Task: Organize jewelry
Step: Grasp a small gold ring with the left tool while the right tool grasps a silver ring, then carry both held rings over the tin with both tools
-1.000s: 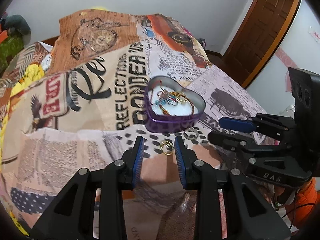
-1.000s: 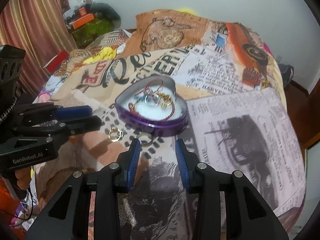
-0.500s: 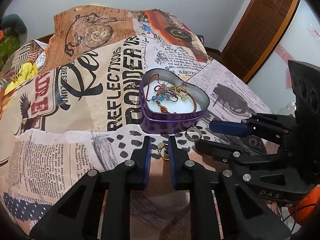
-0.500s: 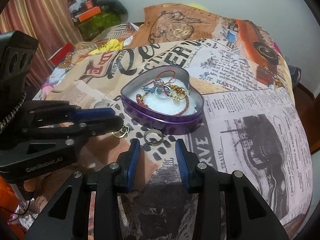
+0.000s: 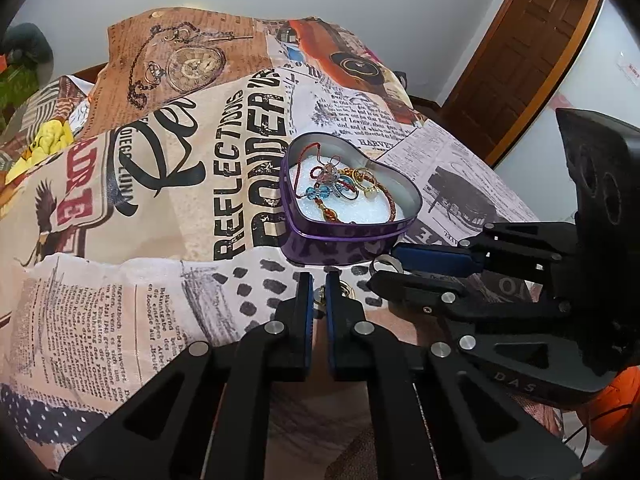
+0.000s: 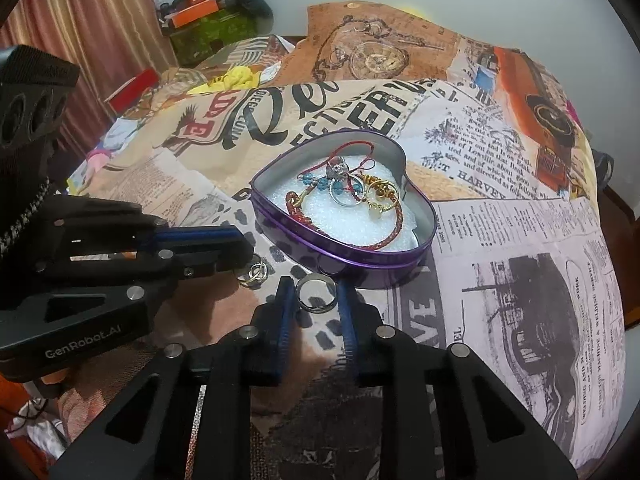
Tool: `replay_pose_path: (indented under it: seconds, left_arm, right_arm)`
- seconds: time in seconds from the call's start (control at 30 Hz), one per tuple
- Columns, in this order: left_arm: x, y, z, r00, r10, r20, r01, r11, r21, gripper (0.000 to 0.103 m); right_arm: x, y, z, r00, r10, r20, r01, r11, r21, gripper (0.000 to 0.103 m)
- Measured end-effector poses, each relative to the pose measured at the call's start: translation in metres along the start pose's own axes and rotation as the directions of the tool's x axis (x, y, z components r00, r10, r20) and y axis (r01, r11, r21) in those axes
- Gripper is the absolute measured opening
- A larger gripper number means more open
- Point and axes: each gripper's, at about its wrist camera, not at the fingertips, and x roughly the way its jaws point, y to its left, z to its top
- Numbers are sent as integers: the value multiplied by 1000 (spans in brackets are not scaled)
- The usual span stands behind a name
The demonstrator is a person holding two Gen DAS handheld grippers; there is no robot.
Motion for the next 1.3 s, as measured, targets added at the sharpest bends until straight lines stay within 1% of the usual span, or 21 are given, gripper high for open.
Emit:
replay_pose_path:
  seconds: [0.27, 0.47, 0.73, 0.83, 1.03, 1.3]
  left_arm:
    - [-14, -3, 1, 1000, 19, 24, -19, 1000, 4, 3]
    - [-28, -7, 5, 998, 34, 57, -35, 999, 15, 3]
    - [-45, -14, 12, 994, 44, 101, -47, 998, 31, 3]
    - [-50, -17, 17, 992, 47, 120, -52, 998, 39, 3]
    - [-55, -19, 27, 987, 47, 151, -55, 997, 46, 3]
    - [-50, -19, 40, 985, 41, 167, -51, 997, 56, 3]
  right_arm:
    - [-12, -2, -1, 999, -14, 39, 13, 1000, 14, 20]
    - [-25, -4, -1, 997, -18, 72, 16, 999, 38, 20]
    - [-48, -9, 5, 989, -36, 140, 28, 998, 60, 20]
    - [-54, -10, 6, 985, -60, 163, 50, 997, 62, 20]
    - [-58, -16, 10, 980, -72, 187, 58, 995, 80, 20]
    - [-57, -25, 16, 974, -75, 212, 52, 992, 112, 20]
